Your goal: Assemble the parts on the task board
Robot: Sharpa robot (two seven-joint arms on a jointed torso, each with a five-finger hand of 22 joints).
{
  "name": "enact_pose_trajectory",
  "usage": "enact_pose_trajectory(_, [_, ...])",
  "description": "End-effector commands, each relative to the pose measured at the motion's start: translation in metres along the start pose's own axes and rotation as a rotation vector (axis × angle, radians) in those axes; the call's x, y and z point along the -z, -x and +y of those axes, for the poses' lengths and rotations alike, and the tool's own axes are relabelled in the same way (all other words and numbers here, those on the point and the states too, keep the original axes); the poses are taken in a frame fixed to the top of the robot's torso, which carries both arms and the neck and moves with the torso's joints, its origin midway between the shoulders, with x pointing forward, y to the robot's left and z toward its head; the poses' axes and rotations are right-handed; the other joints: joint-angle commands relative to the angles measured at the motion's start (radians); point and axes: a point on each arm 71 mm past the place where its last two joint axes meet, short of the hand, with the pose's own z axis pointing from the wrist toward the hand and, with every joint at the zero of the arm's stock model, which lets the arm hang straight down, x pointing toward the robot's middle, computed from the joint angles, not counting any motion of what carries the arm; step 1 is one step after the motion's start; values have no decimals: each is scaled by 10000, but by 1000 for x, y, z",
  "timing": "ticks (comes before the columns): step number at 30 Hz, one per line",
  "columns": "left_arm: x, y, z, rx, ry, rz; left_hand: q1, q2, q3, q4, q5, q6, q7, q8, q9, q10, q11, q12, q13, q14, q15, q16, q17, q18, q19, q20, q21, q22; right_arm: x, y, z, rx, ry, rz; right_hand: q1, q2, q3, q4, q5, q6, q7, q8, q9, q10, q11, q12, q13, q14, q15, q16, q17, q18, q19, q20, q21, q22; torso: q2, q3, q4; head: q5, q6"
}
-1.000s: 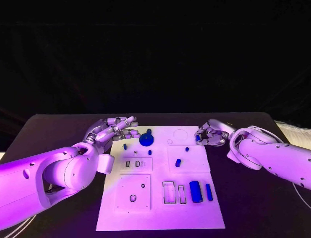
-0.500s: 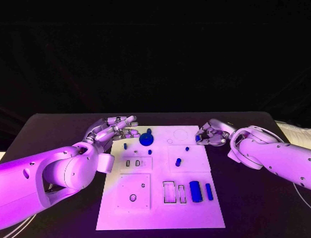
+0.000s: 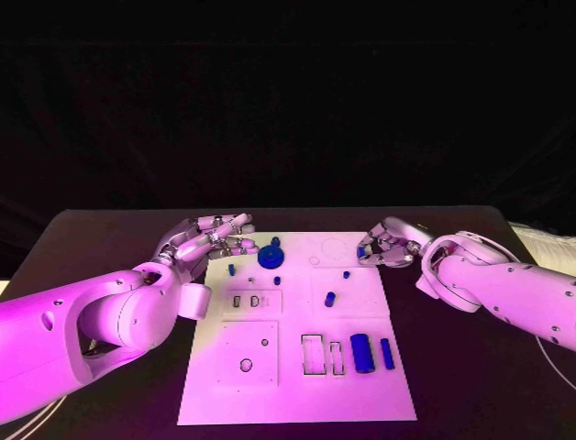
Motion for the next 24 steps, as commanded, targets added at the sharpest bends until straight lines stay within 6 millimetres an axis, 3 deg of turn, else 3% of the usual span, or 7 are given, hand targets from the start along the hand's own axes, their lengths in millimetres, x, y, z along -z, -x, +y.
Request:
enact_pose_trajectory(1, [0,-2,-1,94,-52,186,102,32,25,-59,-56,-64,0,-36,1,-39,27,-52,-5,-43,15,-35,11,116,14,48,-31,-13,-1,2,5,12,108,-425,-179,-18,-27,79,280,494,-300,-3,49,661,-111,107,1928,964,-71,48,2248,-135,1029,-85,49,2603,1,2,-7,17,-3])
enact_pose_trajectory(5, [0,-2,0,89,-45,175,102,32,25,-59,-56,-64,0,-36,1,-39,27,-52,-5,-43,15,-35,11,116,14,48,-31,-13,-2,4,19,-66,156,-497,-389,91,-49,219,547,562,-341,-26,66,715,-138,237,2003,973,-102,64,2285,-142,1047,-117,61,2631,-12,-3,-6,25,7])
enact_pose_trajectory(14, [-1,0,0,72,-53,136,118,51,42,-76,-56,-61,-2,-38,3,-37,25,-57,-4,-42,12,-47,23,117,16,47,-34,-18,-6,-2,73,118,886,-280,-556,244,-47,353,580,609,-369,-51,86,762,-167,352,2068,978,-131,74,2308,-142,1047,-146,61,2631,-15,-16,27,53,-37])
enact_pose_trajectory(21, [-2,1,0,56,-71,86,121,52,44,-80,-56,-61,-3,-38,3,-36,24,-57,-4,-41,12,-49,25,118,16,47,-35,-19,-9,-20,112,758,1740,37,-573,254,-49,365,572,608,-369,-57,86,757,-167,329,2057,975,-132,67,2291,-142,1047,-148,61,2631,-42,-27,36,203,-120])
enact_pose_trajectory(24, [-2,3,0,68,-79,42,129,56,50,-87,-56,-61,-4,-39,3,-35,23,-58,-3,-41,11,-52,28,118,17,46,-35,-20,-10,-32,127,1118,2129,169,-578,261,-48,370,568,606,-370,-60,87,746,-168,290,2036,974,-133,66,2289,-142,1047,-149,61,2631,-56,-44,45,315,-226])
